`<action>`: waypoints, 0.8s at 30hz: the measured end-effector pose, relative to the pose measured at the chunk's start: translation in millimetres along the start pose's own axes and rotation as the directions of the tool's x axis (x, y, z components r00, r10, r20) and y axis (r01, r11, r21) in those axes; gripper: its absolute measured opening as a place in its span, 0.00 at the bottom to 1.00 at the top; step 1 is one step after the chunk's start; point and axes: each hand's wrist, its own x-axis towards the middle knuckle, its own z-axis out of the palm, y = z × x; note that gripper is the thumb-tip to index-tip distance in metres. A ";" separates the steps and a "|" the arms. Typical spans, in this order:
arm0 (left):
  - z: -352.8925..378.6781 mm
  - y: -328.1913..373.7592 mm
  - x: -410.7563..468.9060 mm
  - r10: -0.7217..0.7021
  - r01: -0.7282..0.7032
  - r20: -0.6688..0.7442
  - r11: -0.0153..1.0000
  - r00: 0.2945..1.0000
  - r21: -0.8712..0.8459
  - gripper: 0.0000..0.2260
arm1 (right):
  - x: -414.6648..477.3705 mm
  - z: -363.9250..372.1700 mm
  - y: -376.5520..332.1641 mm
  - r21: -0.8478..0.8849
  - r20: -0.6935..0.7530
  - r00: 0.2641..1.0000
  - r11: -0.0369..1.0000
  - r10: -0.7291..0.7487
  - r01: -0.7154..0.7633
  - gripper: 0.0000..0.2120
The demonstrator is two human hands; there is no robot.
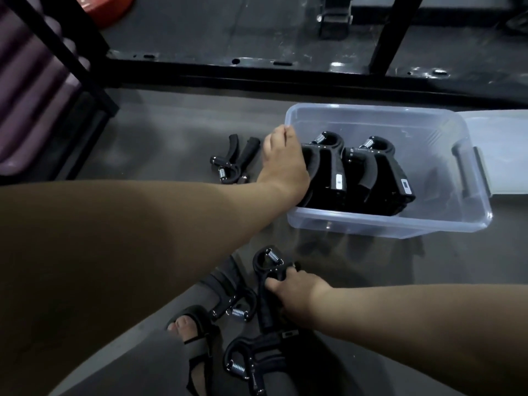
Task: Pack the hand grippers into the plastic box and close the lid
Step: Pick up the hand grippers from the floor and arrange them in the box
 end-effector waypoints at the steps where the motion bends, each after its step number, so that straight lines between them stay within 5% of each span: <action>1: 0.1 -0.2 0.2 0.002 -0.002 0.002 1.000 1.000 0.000 0.32 | -1.0 -4.4 -1.6 -0.003 0.015 1.000 1.000 0.003 -0.003 0.24; 4: 0.7 -0.4 0.3 0.007 -0.007 0.002 1.000 1.000 -0.001 0.32 | -10.7 -23.5 3.4 0.053 0.028 1.000 0.999 -0.014 0.012 0.24; 8: 1.1 -1.5 1.1 0.008 -0.008 -0.004 1.000 1.000 -0.007 0.31 | -27.6 -45.1 21.1 0.397 0.011 1.000 0.918 -0.010 0.005 0.11; 10: 1.5 -1.7 1.1 0.006 -0.007 -0.009 1.000 1.000 -0.007 0.31 | -40.1 -49.8 31.5 0.700 0.106 0.994 0.712 -0.025 -0.057 0.04; 13: 2.3 -1.7 0.7 -0.004 0.004 -0.009 1.000 1.000 -0.007 0.31 | -72.2 -58.8 55.2 0.938 0.218 0.953 0.314 -0.211 -0.145 0.10; 16: 2.9 -1.5 0.8 0.003 -0.003 -0.016 1.000 1.000 0.005 0.30 | -103.2 -63.9 76.1 0.977 0.170 0.931 0.178 -0.322 -0.116 0.13; 21: 2.1 0.5 -0.7 0.003 -0.002 -0.024 1.000 1.000 0.014 0.31 | -143.8 -81.8 98.0 0.992 0.003 0.963 -0.123 -0.270 -0.037 0.21; 24: 1.6 2.2 -1.1 -0.004 0.005 -0.034 1.000 0.999 0.008 0.31 | -162.1 -97.6 101.8 0.974 -0.152 0.959 -0.200 -0.241 0.104 0.22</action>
